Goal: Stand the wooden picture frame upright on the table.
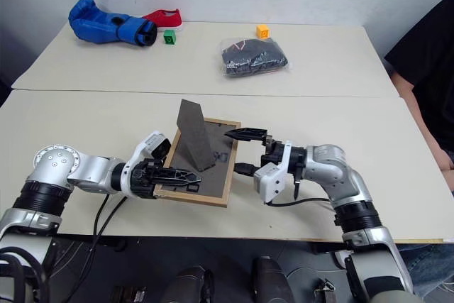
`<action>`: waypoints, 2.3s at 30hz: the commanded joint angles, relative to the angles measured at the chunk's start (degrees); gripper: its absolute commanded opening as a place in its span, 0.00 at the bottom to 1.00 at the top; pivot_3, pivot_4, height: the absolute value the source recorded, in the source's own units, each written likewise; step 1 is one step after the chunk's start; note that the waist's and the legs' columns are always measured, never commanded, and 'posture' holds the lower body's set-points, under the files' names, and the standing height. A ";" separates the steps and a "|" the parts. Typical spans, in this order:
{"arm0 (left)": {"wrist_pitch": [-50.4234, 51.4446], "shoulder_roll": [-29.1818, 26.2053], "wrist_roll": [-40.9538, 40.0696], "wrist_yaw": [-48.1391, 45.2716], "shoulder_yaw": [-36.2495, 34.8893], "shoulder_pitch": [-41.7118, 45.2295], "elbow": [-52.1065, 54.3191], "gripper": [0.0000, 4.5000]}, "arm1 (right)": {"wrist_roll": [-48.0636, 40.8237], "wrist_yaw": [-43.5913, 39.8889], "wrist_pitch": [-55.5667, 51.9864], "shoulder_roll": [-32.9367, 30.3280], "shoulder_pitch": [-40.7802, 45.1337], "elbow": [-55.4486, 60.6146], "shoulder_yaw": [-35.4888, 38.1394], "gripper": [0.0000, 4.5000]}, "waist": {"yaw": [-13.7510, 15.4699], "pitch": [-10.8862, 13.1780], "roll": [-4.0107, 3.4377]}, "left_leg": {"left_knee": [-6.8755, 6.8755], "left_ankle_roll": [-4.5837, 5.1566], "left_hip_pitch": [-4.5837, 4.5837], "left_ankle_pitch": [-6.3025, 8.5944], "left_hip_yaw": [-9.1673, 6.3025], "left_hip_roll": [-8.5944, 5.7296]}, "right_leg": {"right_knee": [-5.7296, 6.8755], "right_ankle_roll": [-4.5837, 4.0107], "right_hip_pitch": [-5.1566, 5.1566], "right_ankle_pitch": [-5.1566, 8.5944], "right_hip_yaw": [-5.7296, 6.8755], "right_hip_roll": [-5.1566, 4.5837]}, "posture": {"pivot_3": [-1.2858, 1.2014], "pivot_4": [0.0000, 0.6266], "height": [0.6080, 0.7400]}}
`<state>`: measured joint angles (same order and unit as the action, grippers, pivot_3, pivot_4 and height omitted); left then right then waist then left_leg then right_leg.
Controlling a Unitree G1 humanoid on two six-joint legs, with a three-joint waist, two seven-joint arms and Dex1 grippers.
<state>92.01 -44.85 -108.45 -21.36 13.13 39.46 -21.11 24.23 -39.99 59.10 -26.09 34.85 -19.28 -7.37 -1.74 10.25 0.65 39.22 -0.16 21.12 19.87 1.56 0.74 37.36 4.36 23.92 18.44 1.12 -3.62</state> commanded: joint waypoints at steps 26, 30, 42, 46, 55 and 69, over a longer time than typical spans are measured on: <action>-9.82 -3.75 -4.55 8.13 -14.84 -5.37 12.40 0.58 | 9.62 26.99 4.14 -3.82 3.24 -6.19 -5.55 0.29 | -1.44 0.01 0.05 | -0.09 -0.14 -0.06 -0.11 0.12 0.06 | 0.19 -0.06 0.11 0.04 -0.14 0.11 | 0.52 0.24 1.00; -15.37 -7.51 0.92 6.19 -22.72 -10.76 16.34 0.58 | 7.87 27.39 4.06 -4.50 2.56 -5.70 -6.59 0.28 | -1.40 0.02 0.05 | -0.07 -0.17 -0.04 -0.13 0.07 0.07 | 0.19 -0.09 0.12 0.05 -0.11 0.11 | 0.52 0.24 1.00; -16.71 -11.15 6.23 -0.99 -25.19 -15.87 11.69 0.58 | 2.52 24.81 4.79 -7.58 2.32 -5.21 -7.56 0.29 | -1.15 0.02 0.05 | -0.06 -0.16 -0.03 -0.13 0.06 0.03 | 0.18 -0.10 0.10 0.06 -0.09 0.10 | 0.52 0.24 1.00; -9.82 -13.95 -3.73 1.76 -13.86 -13.40 9.88 0.66 | 3.28 25.76 5.30 -7.01 3.06 -4.24 -7.78 0.28 | -1.29 0.03 0.05 | -0.07 -0.16 -0.04 -0.13 0.05 0.05 | 0.23 -0.10 0.11 0.06 -0.10 0.10 | 0.52 0.24 1.00; -3.00 -16.38 -4.55 -1.17 -7.67 -9.05 6.37 1.00 | 6.71 28.45 7.05 -7.22 5.01 -4.45 -6.98 0.28 | -1.47 0.02 0.08 | -0.08 -0.11 -0.02 -0.13 0.08 -0.01 | 0.26 -0.12 0.15 0.07 -0.12 0.10 | 0.52 0.24 1.00; -53.61 -9.27 45.61 -30.13 -34.86 -30.69 25.93 1.00 | -41.08 9.96 -19.31 -13.03 -6.57 6.18 -3.98 0.28 | -0.61 0.03 0.07 | -0.10 -0.16 0.09 -0.16 0.30 0.02 | 0.25 -0.21 0.47 0.11 -0.35 0.08 | 0.52 0.24 1.00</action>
<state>47.80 -54.38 -70.53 -47.25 -20.27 8.47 1.84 -2.97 -26.44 49.49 -39.48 28.01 -18.50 -15.62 -2.35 10.27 0.71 39.12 -0.31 21.19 19.72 1.85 0.77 37.65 4.16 24.39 18.55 0.77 -3.54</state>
